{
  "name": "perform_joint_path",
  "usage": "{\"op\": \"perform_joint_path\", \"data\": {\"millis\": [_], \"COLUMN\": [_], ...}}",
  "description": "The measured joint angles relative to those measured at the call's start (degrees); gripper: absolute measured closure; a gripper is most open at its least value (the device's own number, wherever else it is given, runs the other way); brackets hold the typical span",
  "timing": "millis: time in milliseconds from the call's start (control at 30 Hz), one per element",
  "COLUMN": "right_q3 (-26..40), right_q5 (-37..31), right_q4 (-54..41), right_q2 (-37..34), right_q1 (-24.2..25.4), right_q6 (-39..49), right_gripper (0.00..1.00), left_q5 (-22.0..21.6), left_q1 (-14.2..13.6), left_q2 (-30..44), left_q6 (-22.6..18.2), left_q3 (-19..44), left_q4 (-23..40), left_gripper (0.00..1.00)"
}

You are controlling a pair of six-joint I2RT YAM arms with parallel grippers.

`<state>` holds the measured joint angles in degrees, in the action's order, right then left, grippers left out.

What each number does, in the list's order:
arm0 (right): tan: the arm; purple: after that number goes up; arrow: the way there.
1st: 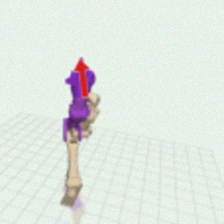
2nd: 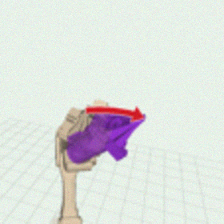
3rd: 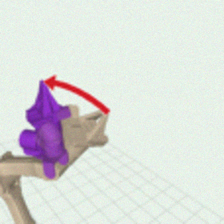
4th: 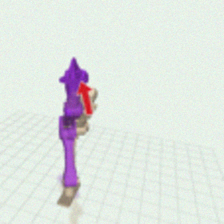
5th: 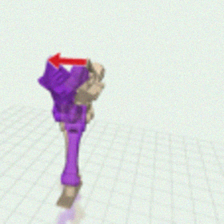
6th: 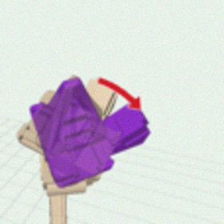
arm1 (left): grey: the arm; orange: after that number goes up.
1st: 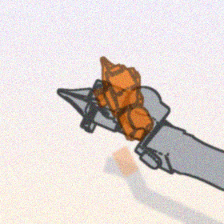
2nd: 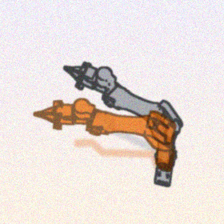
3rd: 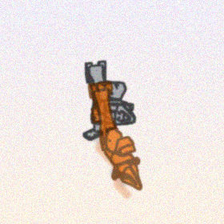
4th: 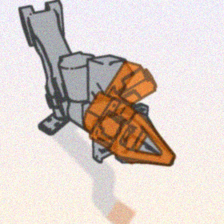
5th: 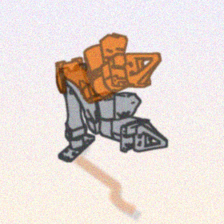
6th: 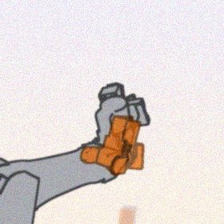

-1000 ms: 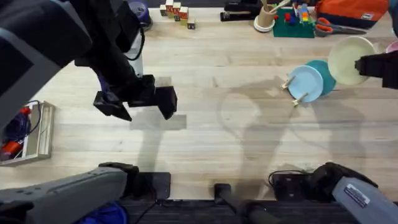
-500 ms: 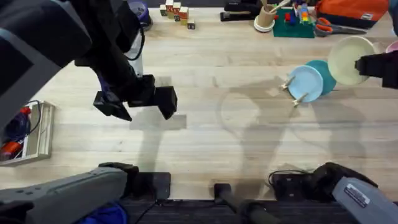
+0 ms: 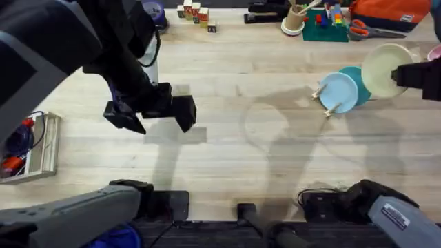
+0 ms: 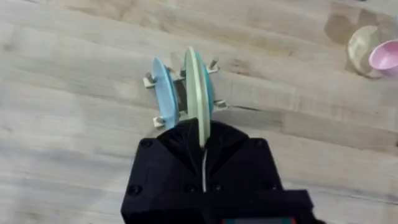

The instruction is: Pick up the plates from the table one by one and place each into a slot on the dish rack.

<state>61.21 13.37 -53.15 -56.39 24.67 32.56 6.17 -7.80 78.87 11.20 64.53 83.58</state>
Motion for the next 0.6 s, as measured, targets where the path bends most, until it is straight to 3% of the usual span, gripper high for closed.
{"op": "perform_joint_path", "data": {"millis": [600], "right_q3": [0.0], "right_q5": [0.0], "right_q4": [-0.9], "right_q2": [-4.9], "right_q1": [0.0], "right_q6": [0.0], "right_gripper": [0.971], "left_q5": [0.0], "left_q1": [0.0], "left_q2": [0.0], "left_q6": [0.0], "left_q3": [0.0], "left_q4": [0.0], "left_gripper": [0.007]}}
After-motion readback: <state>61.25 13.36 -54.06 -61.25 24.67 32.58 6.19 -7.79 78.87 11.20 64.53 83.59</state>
